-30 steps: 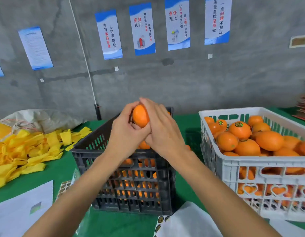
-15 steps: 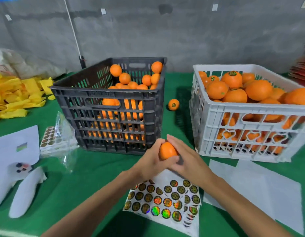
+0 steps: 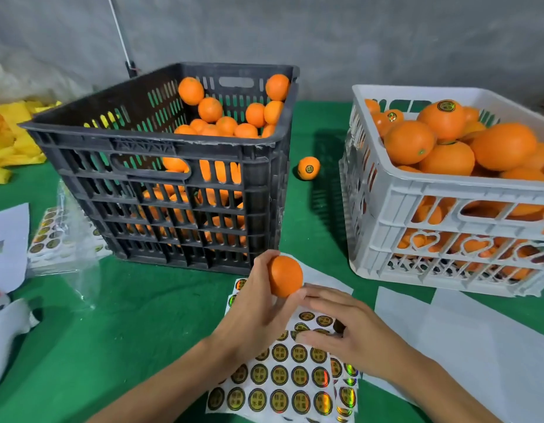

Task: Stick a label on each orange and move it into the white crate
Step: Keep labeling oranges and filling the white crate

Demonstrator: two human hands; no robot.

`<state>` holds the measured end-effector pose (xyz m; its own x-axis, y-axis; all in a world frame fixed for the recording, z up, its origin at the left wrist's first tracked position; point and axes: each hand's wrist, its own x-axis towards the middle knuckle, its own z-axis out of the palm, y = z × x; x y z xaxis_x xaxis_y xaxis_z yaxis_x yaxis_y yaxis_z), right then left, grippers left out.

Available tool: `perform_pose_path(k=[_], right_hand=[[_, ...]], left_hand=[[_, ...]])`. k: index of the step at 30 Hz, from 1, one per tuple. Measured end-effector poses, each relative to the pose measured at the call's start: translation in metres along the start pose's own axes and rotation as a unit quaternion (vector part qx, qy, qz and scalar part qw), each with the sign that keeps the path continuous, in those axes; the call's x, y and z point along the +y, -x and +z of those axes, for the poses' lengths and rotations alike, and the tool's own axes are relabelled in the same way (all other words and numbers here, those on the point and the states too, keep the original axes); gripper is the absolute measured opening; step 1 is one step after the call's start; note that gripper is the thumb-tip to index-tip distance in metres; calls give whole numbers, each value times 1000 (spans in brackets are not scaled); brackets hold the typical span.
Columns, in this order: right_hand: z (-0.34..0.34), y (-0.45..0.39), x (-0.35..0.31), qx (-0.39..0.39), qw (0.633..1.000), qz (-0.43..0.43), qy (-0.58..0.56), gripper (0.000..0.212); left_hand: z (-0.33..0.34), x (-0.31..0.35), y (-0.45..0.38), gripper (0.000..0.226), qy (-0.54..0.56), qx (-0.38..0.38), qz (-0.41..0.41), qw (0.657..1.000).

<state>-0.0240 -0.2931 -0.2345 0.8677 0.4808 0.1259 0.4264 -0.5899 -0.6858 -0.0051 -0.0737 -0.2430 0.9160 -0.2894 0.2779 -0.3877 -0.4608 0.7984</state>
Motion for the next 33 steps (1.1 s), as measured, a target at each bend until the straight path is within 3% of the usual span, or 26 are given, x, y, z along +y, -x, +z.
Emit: perform_pose_path(k=[3,11,15,18,23,28,33], right_hand=[[1,1,-1,32,999,-18,-24,38],[4,2,-3,75,993,-21,-85,21],[7,2,-5,133,989,-64,7,21],[6,1,-1,174,960,-165,144,20],[-2,1,6,135,939,-243,200,27],[-7,-2,7,97,927,-267,244,22],[-6,0,1,87,936,-253,229,37]], left_hand=[[1,-3,-1,62,-7,-18,-7,1000],[2,-5,-2,62,-16,-17,-14,1000],[2,-4,-2,61,-23,-17,-9,1000],[2,-3,-2,60,-22,-19,-10,1000],[2,-4,-1,58,-28,-17,-11,999],[4,-7,-2,58,-28,-15,-8,999],[4,-8,-1,57,-24,-12,-14,1000]])
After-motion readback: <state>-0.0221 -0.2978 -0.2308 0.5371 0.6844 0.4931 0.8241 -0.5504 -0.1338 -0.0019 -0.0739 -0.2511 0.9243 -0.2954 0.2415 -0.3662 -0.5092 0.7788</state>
